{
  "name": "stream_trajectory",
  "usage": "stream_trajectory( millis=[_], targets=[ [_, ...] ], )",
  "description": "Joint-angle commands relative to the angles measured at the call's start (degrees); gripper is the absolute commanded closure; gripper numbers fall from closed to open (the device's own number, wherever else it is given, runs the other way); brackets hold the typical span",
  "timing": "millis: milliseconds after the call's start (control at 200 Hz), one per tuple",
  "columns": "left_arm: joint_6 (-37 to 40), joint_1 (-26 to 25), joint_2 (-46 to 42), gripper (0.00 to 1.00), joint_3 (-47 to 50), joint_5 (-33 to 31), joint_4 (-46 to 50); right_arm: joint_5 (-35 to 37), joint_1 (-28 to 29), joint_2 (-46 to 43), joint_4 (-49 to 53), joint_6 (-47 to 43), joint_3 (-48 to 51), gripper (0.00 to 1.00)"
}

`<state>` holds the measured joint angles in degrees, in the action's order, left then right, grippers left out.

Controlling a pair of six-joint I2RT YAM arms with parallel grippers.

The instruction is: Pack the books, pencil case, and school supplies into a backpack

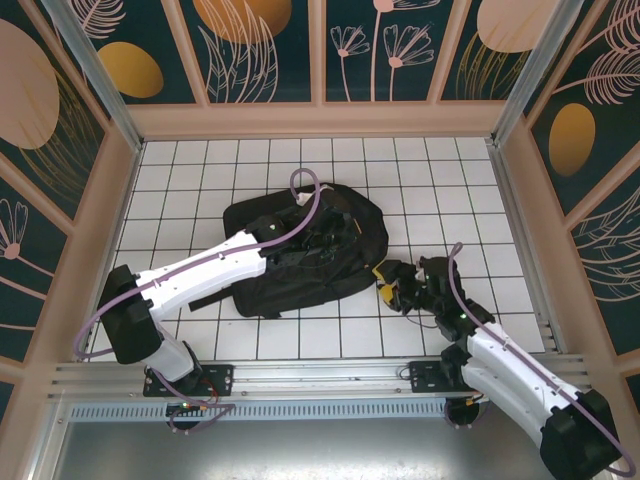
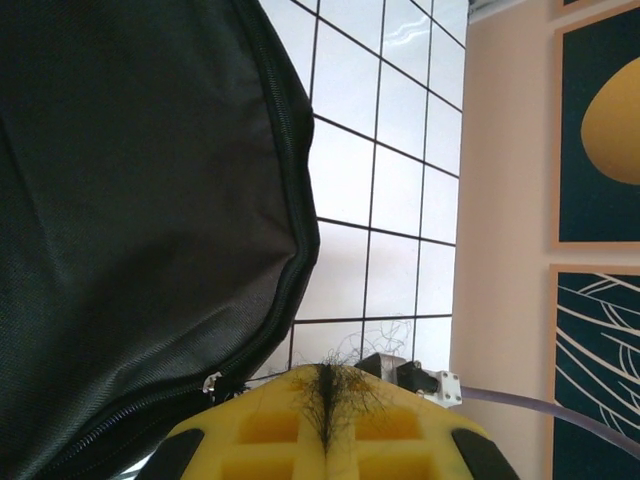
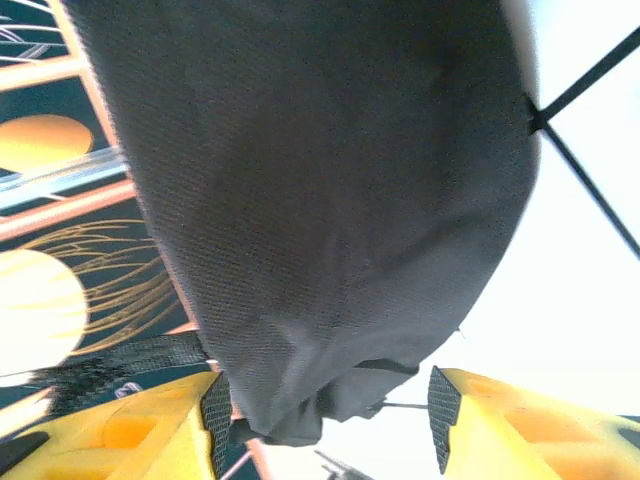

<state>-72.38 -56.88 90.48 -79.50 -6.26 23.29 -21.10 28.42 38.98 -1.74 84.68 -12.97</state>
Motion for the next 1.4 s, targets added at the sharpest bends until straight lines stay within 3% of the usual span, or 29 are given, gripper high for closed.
stream_trajectory(
  millis=[0,280,600,706,821,936,1031,1211,1266,1396],
  targets=[
    [1.0,0.6,-2.2,1.00,0.6,0.4,-2.4,-0.4,-0.7,0.1,-6.1,6.5,-1.3,0.39],
    [0.2,0.5,-2.8,1.00,2.9,2.3,-4.6,-1.3,-1.8,9.8,-11.4,6.2,-3.5,0.38],
    [1.0,0.5,-3.7,1.00,5.7,4.2,-6.1,-2.1,-1.7,19.2,-13.7,3.0,-7.4,0.55],
    [1.8,0.6,-4.5,1.00,6.4,2.9,-5.8,-2.3,-1.7,21.9,-13.7,2.0,-7.9,0.63],
    [2.9,1.0,-4.4,1.00,5.8,1.0,-3.5,-1.7,-1.6,22.8,-12.4,0.8,-8.7,0.81],
    [2.9,4.7,-3.9,1.00,6.8,0.0,1.0,0.5,-1.6,21.3,-9.2,-0.5,-9.6,0.94],
    [3.8,9.8,-4.2,0.55,10.4,0.9,1.4,0.7,-1.6,21.0,-8.1,-1.2,-10.1,0.96],
    [10.0,14.5,-4.3,0.14,8.0,-1.9,5.0,1.0,-1.5,21.6,-8.3,-0.9,-10.1,0.97],
    [11.8,14.4,-4.7,0.08,5.2,-4.3,7.8,1.1,-1.4,21.9,-8.6,-0.8,-10.1,0.97],
    [16.4,14.5,-5.4,0.07,-3.2,-13.5,18.8,1.0,-1.4,22.7,-9.2,-0.8,-10.7,0.98]
  ],
)
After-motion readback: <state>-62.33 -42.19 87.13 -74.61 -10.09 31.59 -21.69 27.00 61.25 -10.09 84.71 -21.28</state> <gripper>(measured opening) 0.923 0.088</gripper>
